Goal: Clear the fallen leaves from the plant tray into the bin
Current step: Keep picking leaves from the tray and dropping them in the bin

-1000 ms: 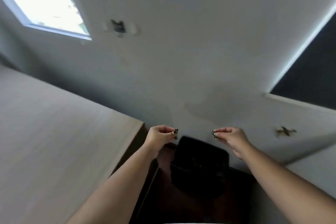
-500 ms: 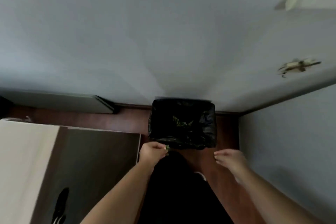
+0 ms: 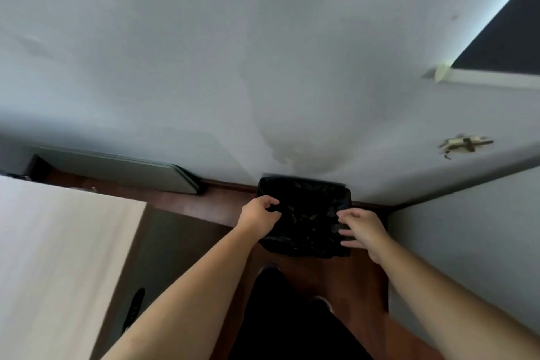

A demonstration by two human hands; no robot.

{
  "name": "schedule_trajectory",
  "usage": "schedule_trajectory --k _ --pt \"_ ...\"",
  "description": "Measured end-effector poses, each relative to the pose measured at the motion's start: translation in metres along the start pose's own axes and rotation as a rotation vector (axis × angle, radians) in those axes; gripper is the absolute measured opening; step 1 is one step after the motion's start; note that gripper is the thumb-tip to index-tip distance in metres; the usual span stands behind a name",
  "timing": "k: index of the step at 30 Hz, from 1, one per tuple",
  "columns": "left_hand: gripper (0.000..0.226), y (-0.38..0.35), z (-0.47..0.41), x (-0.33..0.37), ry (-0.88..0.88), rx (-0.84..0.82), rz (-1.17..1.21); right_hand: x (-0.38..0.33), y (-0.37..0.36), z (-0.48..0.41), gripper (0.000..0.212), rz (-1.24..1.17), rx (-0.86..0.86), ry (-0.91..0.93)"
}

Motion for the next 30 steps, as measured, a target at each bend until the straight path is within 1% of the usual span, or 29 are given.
schedule_trajectory --k 3,5,7,11,13,15,18,20,23,25,27,28,30 --pt "0.031 0.038 0.038 0.02 -0.065 0.126 -0.063 -0.025 -0.012 0.036 0.014 0.103 -0.018 0.119" --pt "0.031 0.071 0.071 0.032 -0.122 0.238 -0.09 -0.052 -0.031 0.065 0.015 0.181 -0.043 0.22" --pt "0.031 0.102 0.105 0.037 -0.16 0.315 -0.107 -0.081 -0.059 0.096 0.016 0.244 -0.083 0.321" --pt "0.028 0.167 0.192 0.011 -0.131 0.526 -0.022 -0.121 -0.146 0.17 0.015 0.341 -0.223 0.526" --pt "0.026 0.198 0.248 -0.02 -0.065 0.661 0.019 -0.122 -0.201 0.215 0.016 0.418 -0.326 0.611" --pt "0.023 0.22 0.318 -0.063 0.008 0.802 0.075 -0.101 -0.259 0.261 0.018 0.551 -0.427 0.692" --pt "0.019 0.233 0.392 -0.112 0.107 0.921 0.144 -0.067 -0.312 0.304 0.024 0.732 -0.517 0.796" --pt "0.016 0.231 0.463 -0.16 0.214 1.043 0.193 -0.027 -0.36 0.337 0.021 0.909 -0.579 0.857" --pt "0.014 0.22 0.548 -0.225 0.347 1.191 0.259 0.025 -0.421 0.384 0.018 1.103 -0.647 0.951" --pt "0.014 0.207 0.596 -0.267 0.431 1.242 0.3 0.064 -0.463 0.415 0.02 1.189 -0.683 1.041" --pt "0.016 0.198 0.633 -0.305 0.503 1.254 0.304 0.099 -0.498 0.443 0.026 1.236 -0.71 1.145" --pt "0.018 0.195 0.651 -0.324 0.533 1.237 0.288 0.118 -0.515 0.456 0.026 1.265 -0.713 1.204" --pt "0.024 0.194 0.678 -0.359 0.585 1.155 0.176 0.155 -0.545 0.474 0.02 1.36 -0.715 1.321"
Point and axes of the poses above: each hand's wrist, its own z-axis away from the middle knuckle, its own y-axis out of the back of the hand, x = y × z, the point moved 6 cm from there along -z, towards the middle knuckle, and after that the axes turned 11 degrees about -y, right-handed, at the moved point
